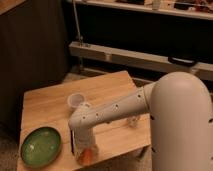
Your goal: Place the pepper on the white sponge
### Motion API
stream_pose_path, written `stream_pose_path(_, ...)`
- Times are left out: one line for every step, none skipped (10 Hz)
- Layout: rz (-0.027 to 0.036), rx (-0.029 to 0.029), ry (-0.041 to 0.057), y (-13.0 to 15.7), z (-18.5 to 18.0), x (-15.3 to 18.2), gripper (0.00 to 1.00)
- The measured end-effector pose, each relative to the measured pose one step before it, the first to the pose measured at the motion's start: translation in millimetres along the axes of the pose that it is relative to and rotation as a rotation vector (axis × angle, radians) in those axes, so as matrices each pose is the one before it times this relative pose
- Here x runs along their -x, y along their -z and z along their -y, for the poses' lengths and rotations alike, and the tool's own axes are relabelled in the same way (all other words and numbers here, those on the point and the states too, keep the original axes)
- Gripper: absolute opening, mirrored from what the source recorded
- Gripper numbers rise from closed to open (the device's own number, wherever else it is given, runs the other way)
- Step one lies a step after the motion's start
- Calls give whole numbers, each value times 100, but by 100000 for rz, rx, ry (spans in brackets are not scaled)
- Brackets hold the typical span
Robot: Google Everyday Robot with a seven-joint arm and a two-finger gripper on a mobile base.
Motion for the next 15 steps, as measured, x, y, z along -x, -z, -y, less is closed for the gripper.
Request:
stream_pose_path(128,263,-193,-148,17,-53,66)
stream_pose_path(50,-73,-480,-76,-46,-82,62)
stream_pose_path(-150,-28,-506,-28,-77,-97,50)
stream_pose_path(-359,15,-158,97,-35,-36,41)
stream_pose_path(-429,-189,-189,126,-40,-54,33)
stream_pose_path(-559,-78,-444,233,-177,-98,21)
stream_pose_path(-306,-22,-72,135,-32,-111,11)
stream_pose_path(-203,-115,-181,83,-132,-136,3)
stream_pose_path(-239,-51,-413,81,-266,-149,0)
stream_pose_path(-989,40,-1105,388,-627,-269,0)
stream_pose_path(-1768,115,-1791,752,-1007,-362,0)
stream_pose_path(-1926,63,-1877,861,-1098,-385,0)
stream_pose_path(-3431,267,-3625,1506,-2050,-752,0)
stream_pose_path(-3538,-372,-3225,1654,-2064,-612,0)
stream_pose_path(-3440,-801,-2805,1984,-2524,-714,0)
